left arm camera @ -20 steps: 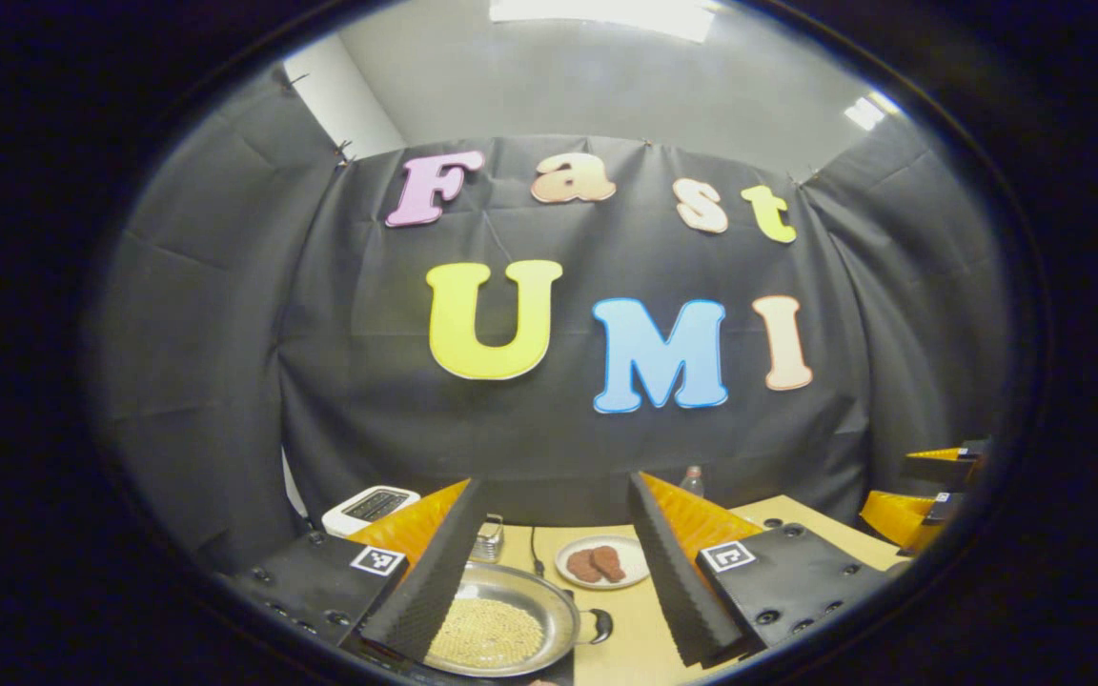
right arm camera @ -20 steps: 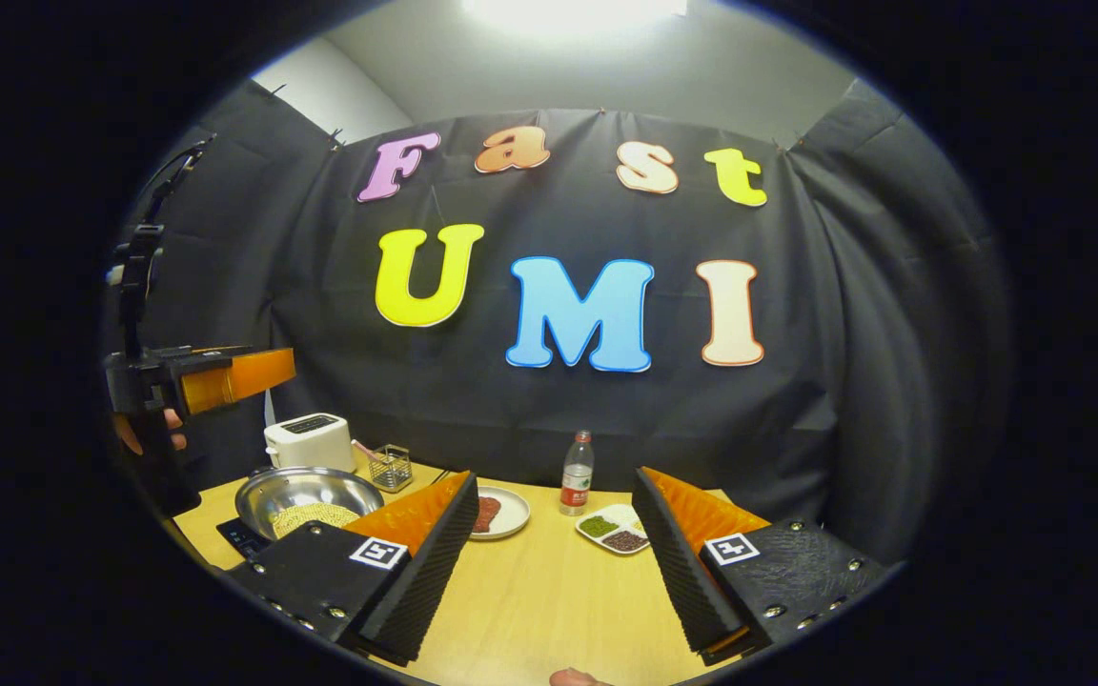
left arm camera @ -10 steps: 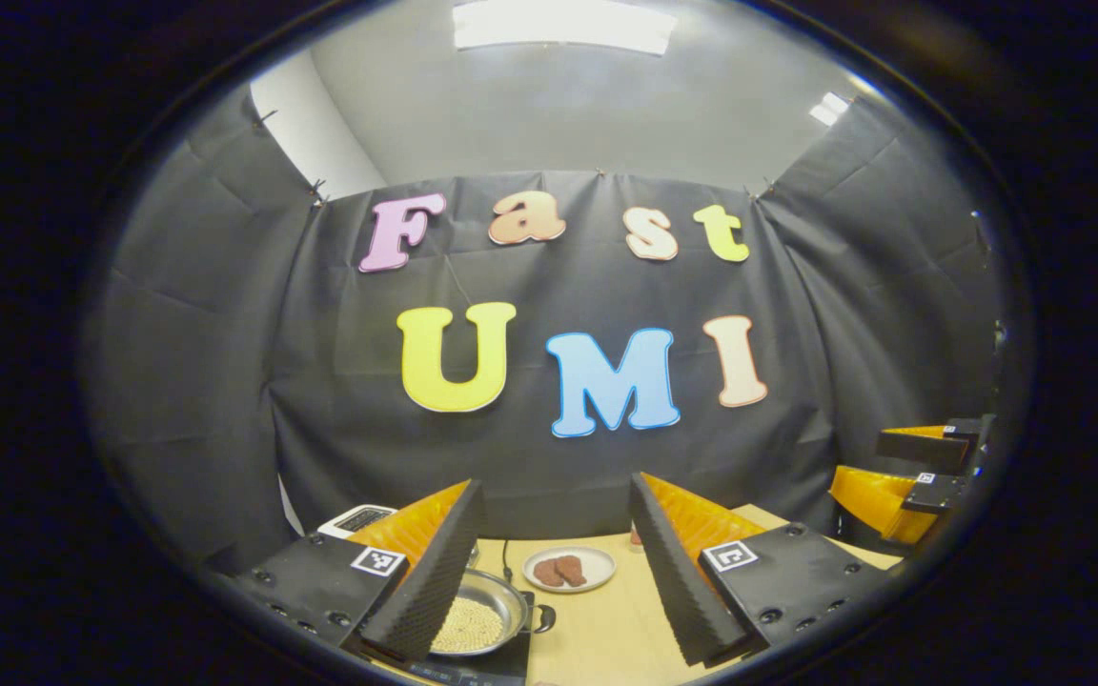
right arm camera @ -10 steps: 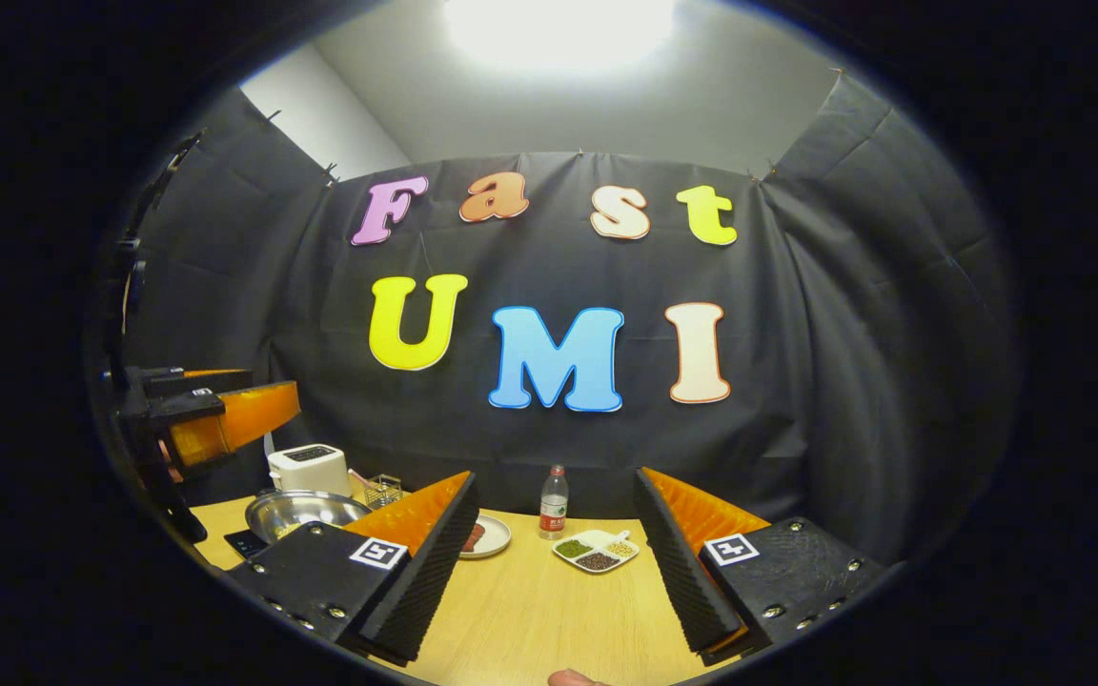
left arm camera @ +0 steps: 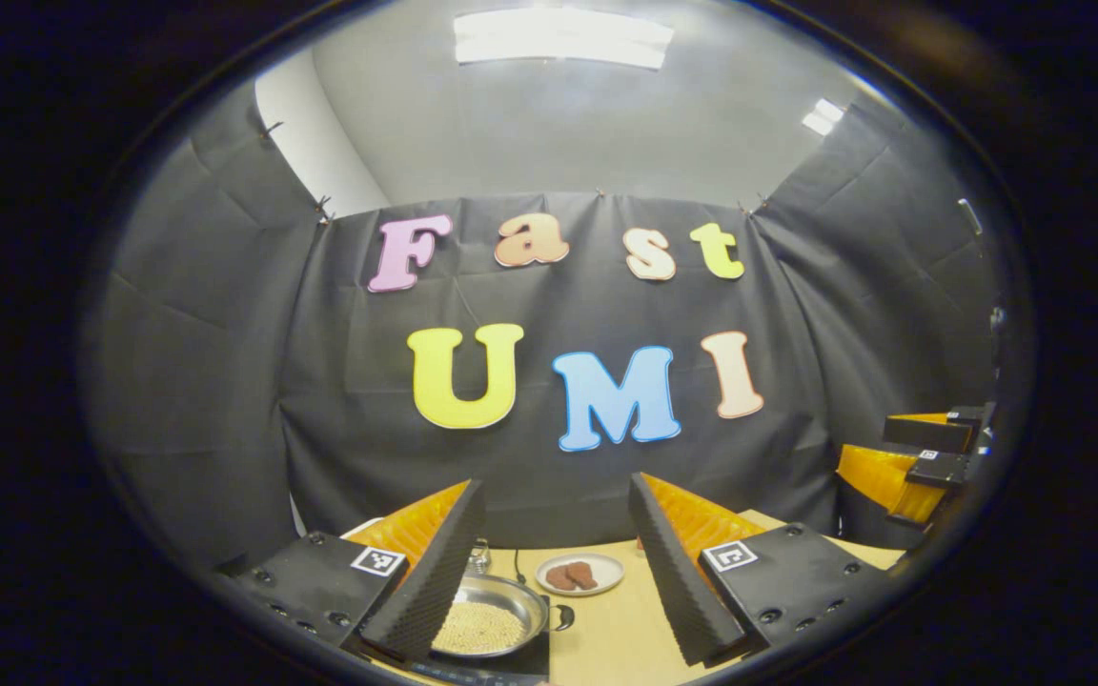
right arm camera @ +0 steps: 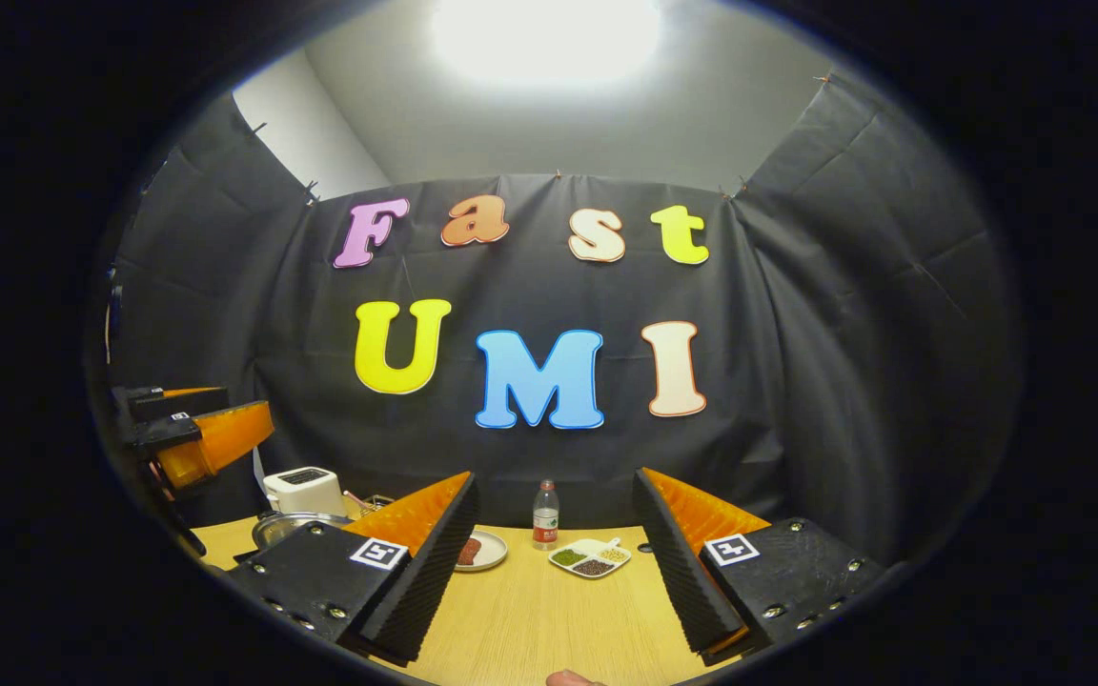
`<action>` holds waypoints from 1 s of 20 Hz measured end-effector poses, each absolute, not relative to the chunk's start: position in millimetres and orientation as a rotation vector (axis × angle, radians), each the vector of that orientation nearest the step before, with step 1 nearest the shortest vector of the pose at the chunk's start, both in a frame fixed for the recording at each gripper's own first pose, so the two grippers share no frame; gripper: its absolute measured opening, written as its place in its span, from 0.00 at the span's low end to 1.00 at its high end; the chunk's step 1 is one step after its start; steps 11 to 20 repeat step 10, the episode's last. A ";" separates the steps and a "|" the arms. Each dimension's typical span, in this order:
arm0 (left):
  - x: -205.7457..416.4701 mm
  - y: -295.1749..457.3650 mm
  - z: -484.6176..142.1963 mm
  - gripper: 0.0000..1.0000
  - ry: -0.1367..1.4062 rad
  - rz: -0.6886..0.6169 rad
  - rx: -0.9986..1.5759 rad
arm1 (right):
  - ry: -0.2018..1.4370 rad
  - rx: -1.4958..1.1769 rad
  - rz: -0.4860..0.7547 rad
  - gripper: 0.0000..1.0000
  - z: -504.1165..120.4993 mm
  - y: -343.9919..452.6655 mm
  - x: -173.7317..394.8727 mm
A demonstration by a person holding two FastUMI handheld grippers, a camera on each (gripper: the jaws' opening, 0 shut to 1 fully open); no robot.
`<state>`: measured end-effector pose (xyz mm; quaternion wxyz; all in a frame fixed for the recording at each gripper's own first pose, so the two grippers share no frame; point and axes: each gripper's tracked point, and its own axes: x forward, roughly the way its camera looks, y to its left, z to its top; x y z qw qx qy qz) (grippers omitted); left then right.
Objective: First push the handle of the pot to place it horizontally, then grasp the pot with both hands and set it on the induction cooktop.
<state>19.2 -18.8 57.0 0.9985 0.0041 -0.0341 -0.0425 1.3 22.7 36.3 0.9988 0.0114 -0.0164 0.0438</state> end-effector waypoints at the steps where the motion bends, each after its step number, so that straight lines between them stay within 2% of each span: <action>1: 15.7 -15.5 56.8 0.98 -0.070 -0.084 0.008 | -0.033 0.029 0.085 0.98 37.9 23.1 -0.9; 2: 13.0 -12.0 58.9 1.00 -0.074 -0.081 0.009 | -0.034 0.034 0.084 0.98 39.6 23.7 -2.4; 4: 8.9 -10.0 63.1 0.94 -0.089 -0.078 0.013 | -0.033 0.036 0.080 0.98 41.6 23.0 -4.3; 5: 7.1 -8.4 65.3 1.00 -0.094 -0.077 0.016 | -0.035 0.038 0.078 0.97 43.1 23.0 -5.7; 6: 6.9 -8.6 65.3 0.98 -0.095 -0.081 0.019 | -0.035 0.041 0.078 0.98 43.8 23.8 -8.2; 20: 1.0 -5.8 68.3 0.97 -0.098 -0.087 0.030 | -0.034 0.044 0.080 0.97 45.5 26.3 -13.4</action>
